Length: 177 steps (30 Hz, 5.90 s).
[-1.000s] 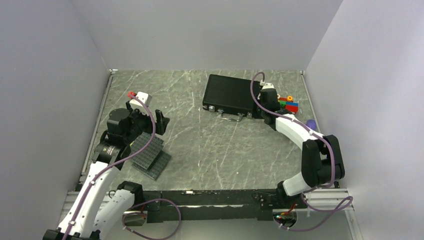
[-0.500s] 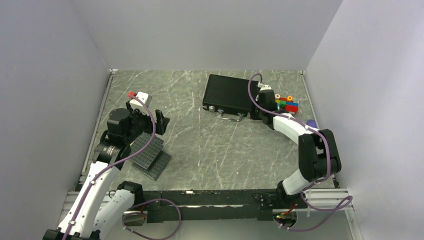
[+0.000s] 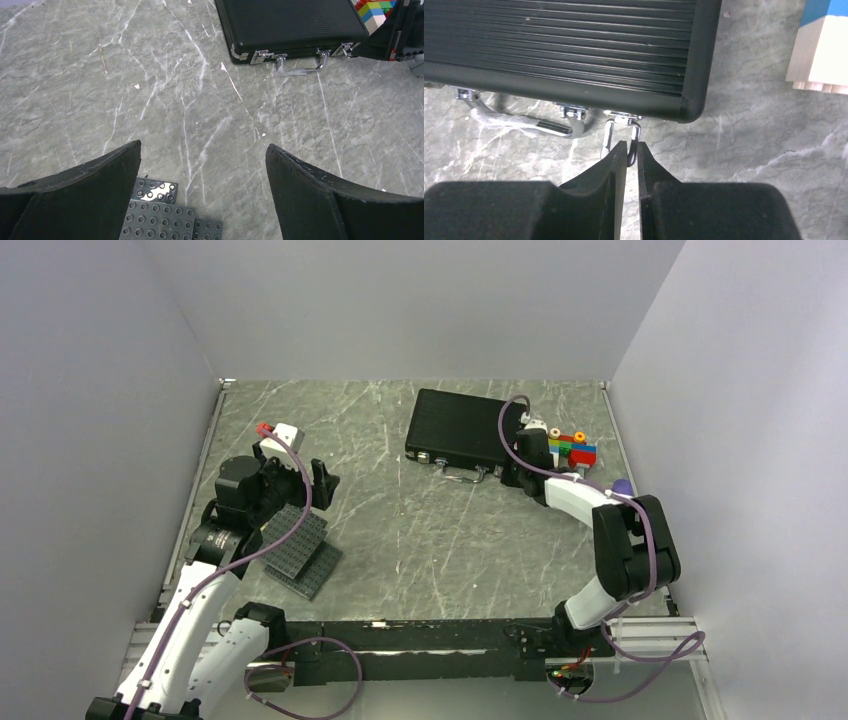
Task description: Pack up texas hold em set
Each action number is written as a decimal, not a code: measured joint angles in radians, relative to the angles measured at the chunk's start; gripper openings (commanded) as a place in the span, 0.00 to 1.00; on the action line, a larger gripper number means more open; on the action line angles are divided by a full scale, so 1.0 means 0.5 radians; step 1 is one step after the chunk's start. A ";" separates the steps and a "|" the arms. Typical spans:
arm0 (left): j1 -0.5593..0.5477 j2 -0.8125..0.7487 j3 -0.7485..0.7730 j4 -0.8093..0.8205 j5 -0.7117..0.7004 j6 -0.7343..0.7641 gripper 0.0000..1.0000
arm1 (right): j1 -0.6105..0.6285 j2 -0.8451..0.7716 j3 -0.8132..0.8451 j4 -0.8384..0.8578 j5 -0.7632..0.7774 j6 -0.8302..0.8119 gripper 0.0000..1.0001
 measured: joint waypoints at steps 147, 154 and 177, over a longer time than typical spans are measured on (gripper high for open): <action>0.000 -0.059 0.000 0.002 0.000 0.001 0.98 | 0.985 0.632 0.868 0.037 0.208 -0.414 0.25; 0.000 -0.059 0.000 0.002 0.000 0.001 0.98 | 0.788 0.652 1.269 -0.183 0.139 -0.434 0.24; 0.002 -0.054 -0.001 0.004 -0.022 -0.002 0.98 | 0.590 1.047 1.534 -0.381 -0.064 -0.288 0.44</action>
